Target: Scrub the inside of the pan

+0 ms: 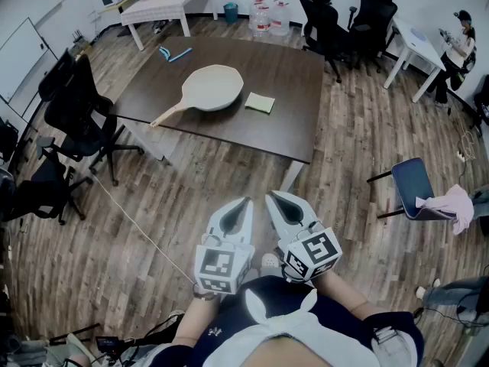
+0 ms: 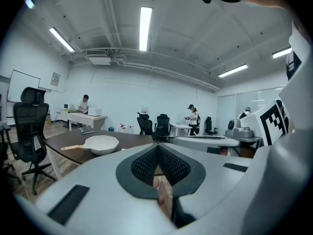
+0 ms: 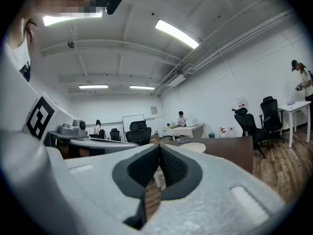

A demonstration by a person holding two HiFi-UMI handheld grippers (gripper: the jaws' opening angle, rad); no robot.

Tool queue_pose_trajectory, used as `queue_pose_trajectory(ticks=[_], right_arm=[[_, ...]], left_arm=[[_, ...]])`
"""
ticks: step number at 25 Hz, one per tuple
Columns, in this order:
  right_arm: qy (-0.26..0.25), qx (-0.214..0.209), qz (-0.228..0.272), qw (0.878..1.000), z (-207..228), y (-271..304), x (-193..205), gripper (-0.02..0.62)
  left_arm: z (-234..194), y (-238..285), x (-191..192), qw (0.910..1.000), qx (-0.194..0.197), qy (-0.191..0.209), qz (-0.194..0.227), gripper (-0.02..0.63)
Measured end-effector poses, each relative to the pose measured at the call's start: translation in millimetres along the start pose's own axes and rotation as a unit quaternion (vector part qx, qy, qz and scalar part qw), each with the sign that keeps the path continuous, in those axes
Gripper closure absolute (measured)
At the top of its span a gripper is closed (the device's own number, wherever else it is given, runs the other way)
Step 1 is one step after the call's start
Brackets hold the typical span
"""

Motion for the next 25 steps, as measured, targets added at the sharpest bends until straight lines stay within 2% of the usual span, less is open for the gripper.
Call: queue_pose_trajectory(ticks=[6,10,18,21,25], right_arm=[[0.012,-0.006,0.023,1.000,19,4,-5,0.597],[0.001,-0.021,0.028,0.999,25,12,-4,0.595],[-0.018,-0.050,0.022,0.998,44,13,17,0.595],[-0.011,-0.058,0.004,0.998,43,25,28,0.595],[-0.014,-0.061,-0.005,0.998,42,66,33,0.595]], left_arm=[[-2,17,-10,1.0000,-0.004,0.001,0.002,0.603],[-5,30,-12,0.9999,-0.010,0.003,0.003,0.603],[-2,54,5,0.9996,-0.023,-0.014,0.011,0.603],[-15,59,6,0.9993,-0.028,-0.024,0.005,0.603],[-57,70,-3,0.9987,-0.034,-0.038,0.007,0.603]])
Point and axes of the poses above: the fingertips, and each gripper's own axes: y forward along the fingers, z to its right, x out of its underside, the point moved 1 cm from there along -y, backward along the fingers, and after that the axes turned 14 degrees about -y, right-handed, at the moved point
